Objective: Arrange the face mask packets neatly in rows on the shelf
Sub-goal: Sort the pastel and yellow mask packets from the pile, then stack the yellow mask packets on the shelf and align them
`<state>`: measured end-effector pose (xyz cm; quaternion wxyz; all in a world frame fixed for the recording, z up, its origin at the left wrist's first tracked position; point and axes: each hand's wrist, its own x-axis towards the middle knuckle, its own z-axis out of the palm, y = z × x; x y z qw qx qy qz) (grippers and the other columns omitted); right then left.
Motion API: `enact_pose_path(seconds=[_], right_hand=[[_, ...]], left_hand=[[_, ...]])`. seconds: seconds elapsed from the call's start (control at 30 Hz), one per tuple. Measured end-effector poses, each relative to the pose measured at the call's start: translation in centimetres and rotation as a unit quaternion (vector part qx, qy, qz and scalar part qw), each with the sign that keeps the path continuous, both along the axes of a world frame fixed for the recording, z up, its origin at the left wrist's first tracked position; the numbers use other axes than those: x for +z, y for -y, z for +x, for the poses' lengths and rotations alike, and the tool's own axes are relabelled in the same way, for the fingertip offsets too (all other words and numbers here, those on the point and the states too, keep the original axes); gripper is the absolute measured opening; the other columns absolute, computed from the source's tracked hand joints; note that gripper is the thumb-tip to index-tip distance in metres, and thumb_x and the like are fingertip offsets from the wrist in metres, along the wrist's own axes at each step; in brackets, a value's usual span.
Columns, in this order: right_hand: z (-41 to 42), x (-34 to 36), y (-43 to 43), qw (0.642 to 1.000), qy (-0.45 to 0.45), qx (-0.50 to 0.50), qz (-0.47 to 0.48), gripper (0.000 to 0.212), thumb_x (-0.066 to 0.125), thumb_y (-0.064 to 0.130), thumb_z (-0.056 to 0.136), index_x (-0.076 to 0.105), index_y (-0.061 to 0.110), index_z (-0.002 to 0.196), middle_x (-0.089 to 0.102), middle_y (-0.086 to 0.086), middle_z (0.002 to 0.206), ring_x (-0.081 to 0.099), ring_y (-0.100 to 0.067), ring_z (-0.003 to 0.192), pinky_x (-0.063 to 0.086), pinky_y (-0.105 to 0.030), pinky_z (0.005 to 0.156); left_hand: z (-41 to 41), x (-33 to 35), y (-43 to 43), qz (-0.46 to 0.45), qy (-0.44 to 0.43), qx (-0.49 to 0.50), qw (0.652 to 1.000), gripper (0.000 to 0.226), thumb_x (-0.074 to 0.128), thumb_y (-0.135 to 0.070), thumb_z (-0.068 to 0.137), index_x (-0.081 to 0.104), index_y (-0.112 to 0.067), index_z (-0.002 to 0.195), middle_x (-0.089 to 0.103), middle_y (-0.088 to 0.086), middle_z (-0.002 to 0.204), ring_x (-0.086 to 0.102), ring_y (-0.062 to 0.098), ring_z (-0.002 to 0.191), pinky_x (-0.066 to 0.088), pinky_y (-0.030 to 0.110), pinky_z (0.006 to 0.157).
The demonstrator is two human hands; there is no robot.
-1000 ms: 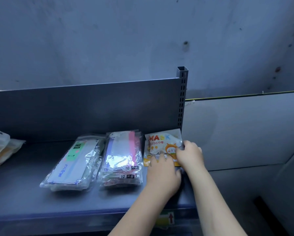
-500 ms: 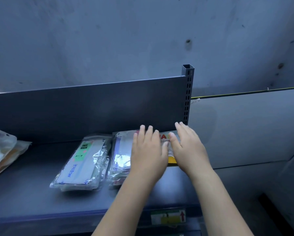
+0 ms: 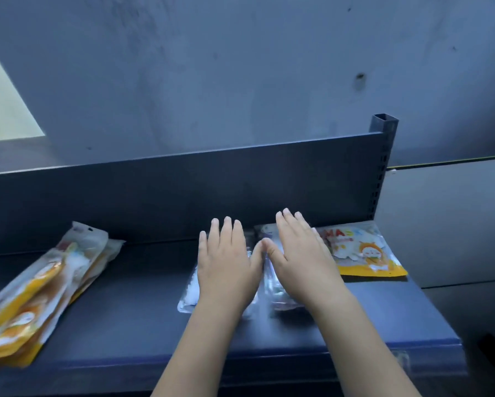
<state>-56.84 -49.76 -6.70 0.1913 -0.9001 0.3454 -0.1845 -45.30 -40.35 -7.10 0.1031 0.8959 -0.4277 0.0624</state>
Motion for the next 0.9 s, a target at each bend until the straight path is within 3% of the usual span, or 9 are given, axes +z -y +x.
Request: enact_pose_path(seconds=[0.1, 0.23, 0.63, 0.83, 0.9], right_hand=[[3.3, 0.4, -3.2, 1.000, -0.011, 0.006, 0.017, 0.070, 0.023, 0.057, 0.108, 0.013, 0.022, 0.168, 0.003, 0.008, 0.176, -0.004, -0.011, 0.162, 0.006, -0.039, 0.131], [7.1, -0.2, -7.3, 1.000, -0.017, -0.003, 0.027, 0.070, 0.020, 0.058, 0.108, 0.013, 0.023, 0.167, 0.005, 0.009, 0.176, -0.002, -0.014, 0.162, 0.013, -0.043, 0.130], [15.7, -0.6, -13.7, 0.999, 0.000, 0.032, 0.038, 0.064, 0.021, 0.051, 0.110, 0.016, 0.022, 0.167, 0.007, 0.007, 0.176, -0.001, -0.015, 0.162, 0.011, -0.044, 0.130], [20.7, -1.0, -17.1, 0.997, -0.003, 0.045, 0.067, 0.065, 0.025, 0.052, 0.110, 0.018, 0.021, 0.167, 0.011, 0.005, 0.176, 0.001, -0.016, 0.162, 0.011, -0.046, 0.129], [22.6, -0.8, -19.0, 0.995, -0.012, 0.062, 0.075, 0.066, 0.026, 0.053, 0.109, 0.019, 0.021, 0.167, 0.012, 0.006, 0.175, 0.002, -0.015, 0.162, 0.009, -0.044, 0.129]], left_hand=[[3.8, 0.3, -3.5, 0.014, 0.029, -0.005, 0.999, 0.107, -0.019, -0.069, 0.080, 0.012, -0.017, 0.169, 0.009, -0.001, 0.178, -0.004, 0.022, 0.164, -0.002, 0.045, 0.131], [8.2, 0.4, -7.8, 0.008, 0.032, -0.024, 0.999, 0.103, -0.015, -0.069, 0.084, 0.015, -0.020, 0.169, 0.011, -0.004, 0.178, -0.001, 0.020, 0.164, 0.000, 0.043, 0.131], [15.6, -0.2, -14.4, 0.019, 0.024, 0.015, 0.999, 0.102, -0.013, -0.069, 0.086, 0.014, -0.018, 0.169, 0.014, -0.002, 0.177, 0.003, 0.022, 0.164, 0.005, 0.045, 0.131], [19.9, 0.0, -18.9, 0.014, 0.008, 0.036, 0.999, 0.077, 0.017, -0.065, 0.106, 0.015, -0.020, 0.169, 0.014, -0.002, 0.177, 0.004, 0.022, 0.164, 0.003, 0.045, 0.131], [22.0, 0.4, -20.9, 0.003, 0.006, 0.041, 0.999, 0.079, 0.014, -0.067, 0.104, 0.017, -0.021, 0.168, 0.014, -0.004, 0.177, 0.003, 0.021, 0.164, 0.002, 0.044, 0.131]])
